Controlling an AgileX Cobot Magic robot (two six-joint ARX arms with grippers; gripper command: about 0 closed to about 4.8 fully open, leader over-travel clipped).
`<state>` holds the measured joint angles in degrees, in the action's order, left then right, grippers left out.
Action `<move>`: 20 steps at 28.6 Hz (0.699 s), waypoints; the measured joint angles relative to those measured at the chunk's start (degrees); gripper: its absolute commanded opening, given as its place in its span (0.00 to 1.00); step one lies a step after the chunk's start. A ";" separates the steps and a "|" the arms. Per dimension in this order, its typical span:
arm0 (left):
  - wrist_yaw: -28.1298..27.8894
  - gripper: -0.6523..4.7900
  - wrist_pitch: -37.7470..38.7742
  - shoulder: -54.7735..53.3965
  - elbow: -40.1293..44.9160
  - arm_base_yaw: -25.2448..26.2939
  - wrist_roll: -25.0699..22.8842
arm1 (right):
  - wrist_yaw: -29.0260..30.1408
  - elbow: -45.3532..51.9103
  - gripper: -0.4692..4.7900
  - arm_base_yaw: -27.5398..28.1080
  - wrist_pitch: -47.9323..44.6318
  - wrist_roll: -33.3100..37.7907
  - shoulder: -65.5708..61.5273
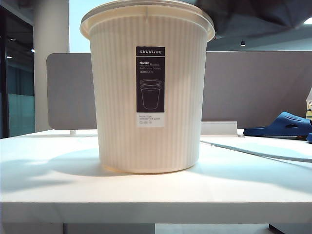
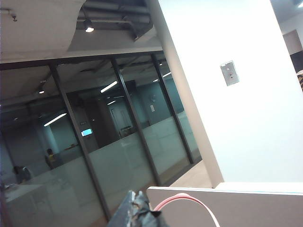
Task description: Open the ring lid of the trash can, pull out the black garbage bag inside, and place it on the table.
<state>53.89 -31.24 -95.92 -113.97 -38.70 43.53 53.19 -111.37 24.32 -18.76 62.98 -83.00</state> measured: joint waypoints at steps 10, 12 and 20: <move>0.92 0.64 0.02 0.00 0.02 -0.02 -0.02 | 0.02 0.00 0.08 0.70 0.17 -0.02 0.00; 1.05 0.64 0.02 0.00 0.02 0.00 -0.02 | 0.00 0.00 0.08 0.70 0.15 -0.02 -0.15; 3.06 0.64 1.53 0.00 0.02 0.13 -0.02 | 0.00 0.04 0.08 0.70 3.37 -2.71 -1.03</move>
<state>56.95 -29.71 -95.92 -113.95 -38.57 43.51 53.19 -111.33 25.02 -15.40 60.27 -84.03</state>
